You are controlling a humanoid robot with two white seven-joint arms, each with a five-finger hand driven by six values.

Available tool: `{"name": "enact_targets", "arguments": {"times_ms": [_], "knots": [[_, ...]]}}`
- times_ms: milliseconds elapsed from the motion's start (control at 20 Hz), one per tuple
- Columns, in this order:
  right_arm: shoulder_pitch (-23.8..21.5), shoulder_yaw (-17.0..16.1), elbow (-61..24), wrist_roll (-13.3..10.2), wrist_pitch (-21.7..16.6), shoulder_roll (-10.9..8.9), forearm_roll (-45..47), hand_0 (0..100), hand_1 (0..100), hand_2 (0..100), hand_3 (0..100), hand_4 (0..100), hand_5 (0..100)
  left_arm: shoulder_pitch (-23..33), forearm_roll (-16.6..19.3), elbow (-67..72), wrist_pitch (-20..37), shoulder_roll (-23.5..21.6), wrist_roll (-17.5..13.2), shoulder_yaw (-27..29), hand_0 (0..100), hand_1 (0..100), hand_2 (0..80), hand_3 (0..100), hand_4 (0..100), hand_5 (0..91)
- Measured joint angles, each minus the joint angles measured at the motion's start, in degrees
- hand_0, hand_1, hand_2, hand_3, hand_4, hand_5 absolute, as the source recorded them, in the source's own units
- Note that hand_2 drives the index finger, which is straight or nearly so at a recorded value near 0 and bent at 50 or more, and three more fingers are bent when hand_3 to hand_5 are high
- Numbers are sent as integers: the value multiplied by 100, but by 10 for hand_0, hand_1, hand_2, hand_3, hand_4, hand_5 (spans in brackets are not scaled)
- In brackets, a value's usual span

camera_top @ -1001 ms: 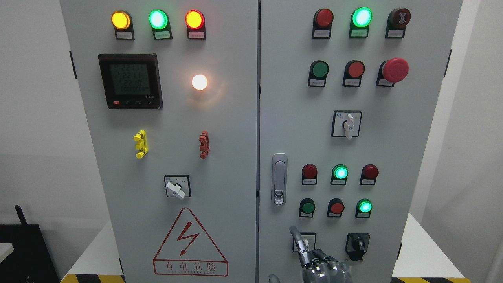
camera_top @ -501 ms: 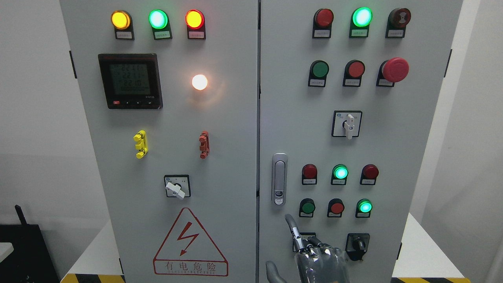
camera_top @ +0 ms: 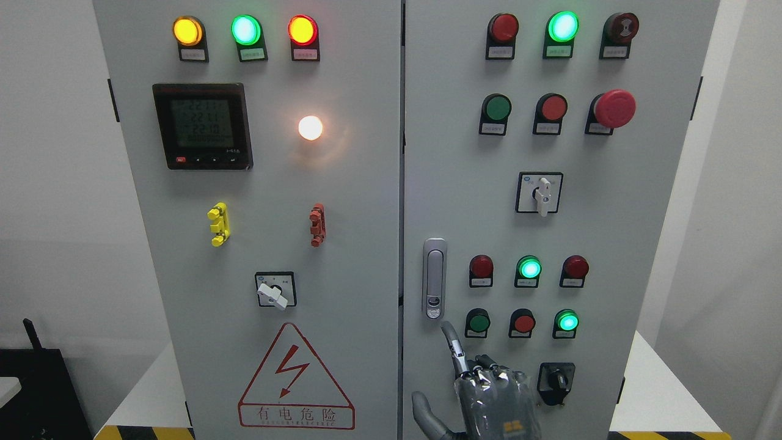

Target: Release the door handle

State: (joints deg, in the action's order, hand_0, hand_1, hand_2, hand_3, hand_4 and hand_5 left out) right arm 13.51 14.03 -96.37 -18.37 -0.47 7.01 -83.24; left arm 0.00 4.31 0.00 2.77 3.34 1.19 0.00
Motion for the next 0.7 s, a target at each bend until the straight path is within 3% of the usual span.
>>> {"name": "enact_targets", "arguments": {"times_ms": [701], "knots": [[166, 3, 163, 114, 95, 14, -8, 320, 267, 0, 938, 839, 979, 0, 0, 0, 0, 0, 6, 0, 120, 389, 0, 0, 0, 0]]}}
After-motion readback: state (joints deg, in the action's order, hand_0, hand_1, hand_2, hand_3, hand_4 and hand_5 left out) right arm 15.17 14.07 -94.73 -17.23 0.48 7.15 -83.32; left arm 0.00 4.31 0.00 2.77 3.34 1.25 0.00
